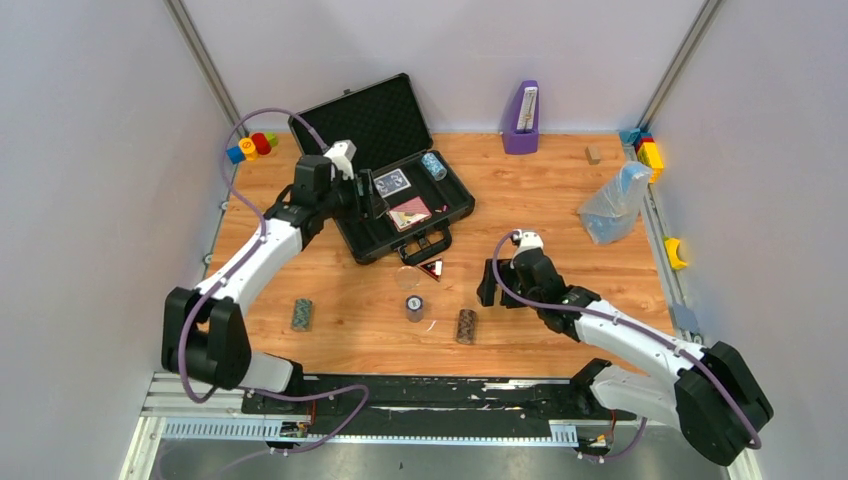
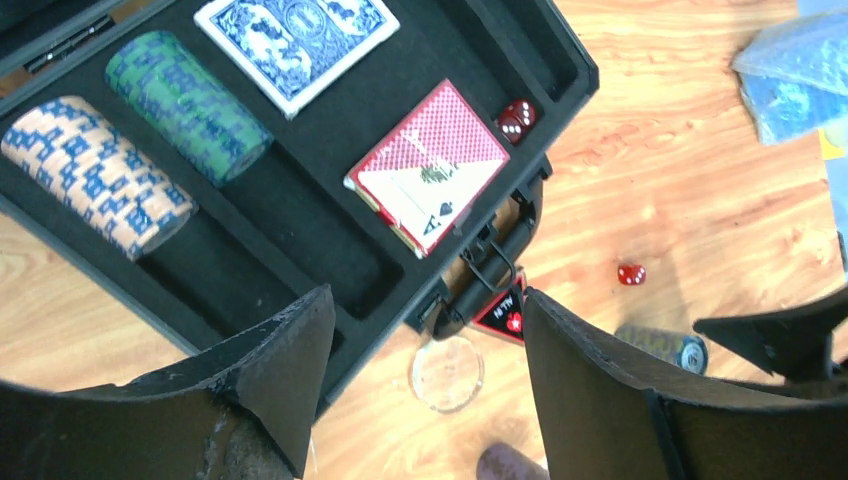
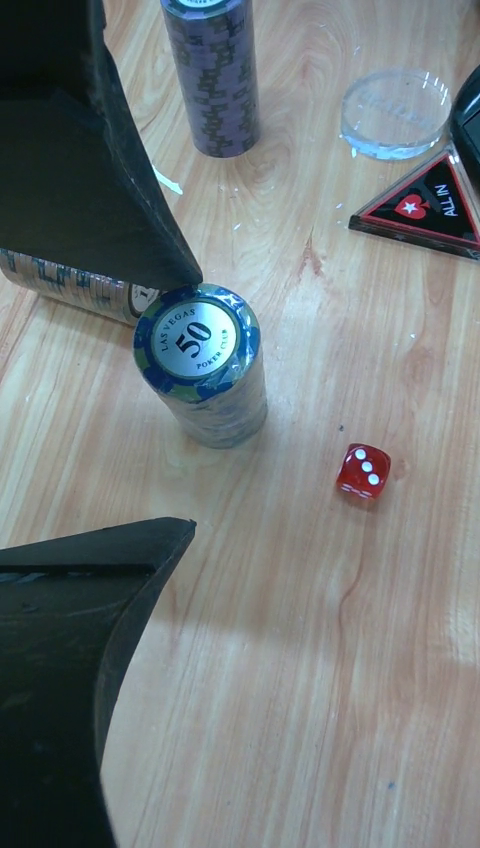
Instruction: Pack up texas hold em set
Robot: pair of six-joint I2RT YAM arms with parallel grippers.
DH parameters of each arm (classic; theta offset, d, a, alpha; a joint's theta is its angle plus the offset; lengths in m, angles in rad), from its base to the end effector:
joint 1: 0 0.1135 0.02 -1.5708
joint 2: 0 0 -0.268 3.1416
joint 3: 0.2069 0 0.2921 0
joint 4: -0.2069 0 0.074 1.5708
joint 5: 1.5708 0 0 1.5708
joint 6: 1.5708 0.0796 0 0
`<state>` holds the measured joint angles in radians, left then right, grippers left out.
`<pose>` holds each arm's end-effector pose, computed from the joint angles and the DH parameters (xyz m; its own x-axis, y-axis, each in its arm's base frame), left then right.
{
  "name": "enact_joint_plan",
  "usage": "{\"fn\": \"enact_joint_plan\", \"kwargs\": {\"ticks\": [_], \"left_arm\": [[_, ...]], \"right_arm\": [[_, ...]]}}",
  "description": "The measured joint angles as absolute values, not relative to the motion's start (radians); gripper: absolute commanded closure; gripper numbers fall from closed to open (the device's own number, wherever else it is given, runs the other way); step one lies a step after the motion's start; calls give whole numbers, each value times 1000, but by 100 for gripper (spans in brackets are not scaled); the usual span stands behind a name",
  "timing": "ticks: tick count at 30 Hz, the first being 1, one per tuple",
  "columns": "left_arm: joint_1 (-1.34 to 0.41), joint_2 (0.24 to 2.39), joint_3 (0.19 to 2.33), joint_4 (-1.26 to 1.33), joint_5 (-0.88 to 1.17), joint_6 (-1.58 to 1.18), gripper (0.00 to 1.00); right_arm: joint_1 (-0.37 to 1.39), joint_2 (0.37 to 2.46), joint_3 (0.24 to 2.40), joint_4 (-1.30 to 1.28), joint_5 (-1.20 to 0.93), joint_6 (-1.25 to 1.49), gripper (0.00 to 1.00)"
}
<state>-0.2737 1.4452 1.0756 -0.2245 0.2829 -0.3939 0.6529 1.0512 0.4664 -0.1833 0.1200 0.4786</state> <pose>0.3785 -0.1293 0.2479 -0.6827 -0.1911 -0.7052 0.2385 0.8540 -0.4623 0.2191 0.1555 0.1320 -0.7361 0.0126 -0.6767 -0.2205 0.9408 0.2574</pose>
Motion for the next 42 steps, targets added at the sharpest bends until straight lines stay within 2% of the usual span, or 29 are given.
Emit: {"fn": "enact_joint_plan", "kwargs": {"ticks": [6, 9, 16, 20, 25, 30, 31, 35, 38, 42], "left_arm": [[-274, 1260, 914, -197, 286, -395, 20], [-274, 1188, 844, -185, 275, -394, 20], [-274, 1055, 694, -142, 232, -390, 18], [-274, 959, 627, -135, 197, -382, 18], [-274, 890, 587, -116, 173, -375, 18], [-274, 886, 567, -107, 157, -370, 17], [-274, 886, 563, -104, 155, -369, 17], [-274, 884, 546, -91, 150, -368, 17], [-274, 877, 535, -81, 148, -366, 17], [-274, 873, 522, -67, 149, -364, 16]], "right_arm": [[653, 1127, 471, -158, 79, 482, 26], [653, 1152, 479, -154, 66, 483, 34], [653, 1214, 527, -153, 60, 468, 64], [653, 1263, 591, -182, 65, 444, 76], [652, 1368, 730, -297, 39, 389, 80], [651, 1516, 920, -418, -36, 336, 72], [651, 1559, 969, -440, -49, 327, 60], [651, 1663, 1067, -477, -80, 311, 27], [651, 1692, 1106, -482, -91, 303, 16], [651, 1695, 1131, -486, -89, 301, 8]]}}
